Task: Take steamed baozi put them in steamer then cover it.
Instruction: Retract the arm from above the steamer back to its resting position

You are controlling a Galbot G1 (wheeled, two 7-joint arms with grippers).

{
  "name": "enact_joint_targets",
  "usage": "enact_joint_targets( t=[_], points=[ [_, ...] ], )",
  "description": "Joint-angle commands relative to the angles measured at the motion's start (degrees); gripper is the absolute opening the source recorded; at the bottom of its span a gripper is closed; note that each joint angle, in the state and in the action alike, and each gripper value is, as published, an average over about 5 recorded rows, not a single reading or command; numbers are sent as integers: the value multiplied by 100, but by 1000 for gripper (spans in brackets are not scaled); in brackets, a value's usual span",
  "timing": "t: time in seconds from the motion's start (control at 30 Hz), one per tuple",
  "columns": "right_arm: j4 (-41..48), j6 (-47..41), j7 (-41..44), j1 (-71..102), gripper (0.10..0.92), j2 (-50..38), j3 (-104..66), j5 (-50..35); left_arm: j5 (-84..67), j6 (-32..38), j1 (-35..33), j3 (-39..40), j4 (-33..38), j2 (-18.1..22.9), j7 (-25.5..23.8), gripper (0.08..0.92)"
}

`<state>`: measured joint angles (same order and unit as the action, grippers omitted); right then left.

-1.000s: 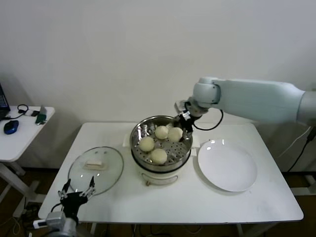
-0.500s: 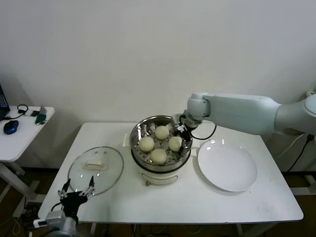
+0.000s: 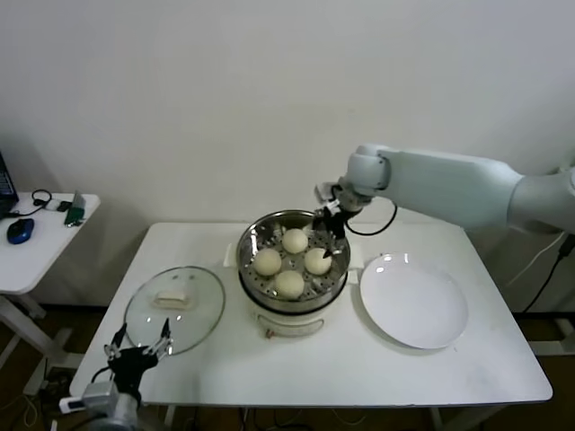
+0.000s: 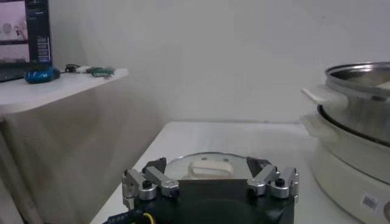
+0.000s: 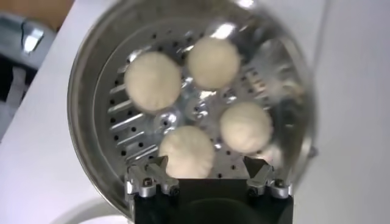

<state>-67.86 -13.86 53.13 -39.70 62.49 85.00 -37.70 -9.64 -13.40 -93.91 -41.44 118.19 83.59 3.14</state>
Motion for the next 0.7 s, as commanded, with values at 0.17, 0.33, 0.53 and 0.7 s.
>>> enact_joint_targets(
  t=[0.17,0.33,0.53,0.7],
  points=[
    [-614,-135,-3181,601,823,-1569,-2195,-1321,39,115,157,39,-32,-76,168,823],
    [-1221,-222,-4516,1918,823,-2325,-3642,-1304,217,142,287,93,-78,-130,174,823],
    [-2156,-225,-4879,4483,823,-3170,-6183,-1147,408,212,492,126,-157,-180,252,823],
    [-2607,60,-4785,7272,823,-3450,-8736,-793,535,276,608,156,-225,-197,373,823]
  ],
)
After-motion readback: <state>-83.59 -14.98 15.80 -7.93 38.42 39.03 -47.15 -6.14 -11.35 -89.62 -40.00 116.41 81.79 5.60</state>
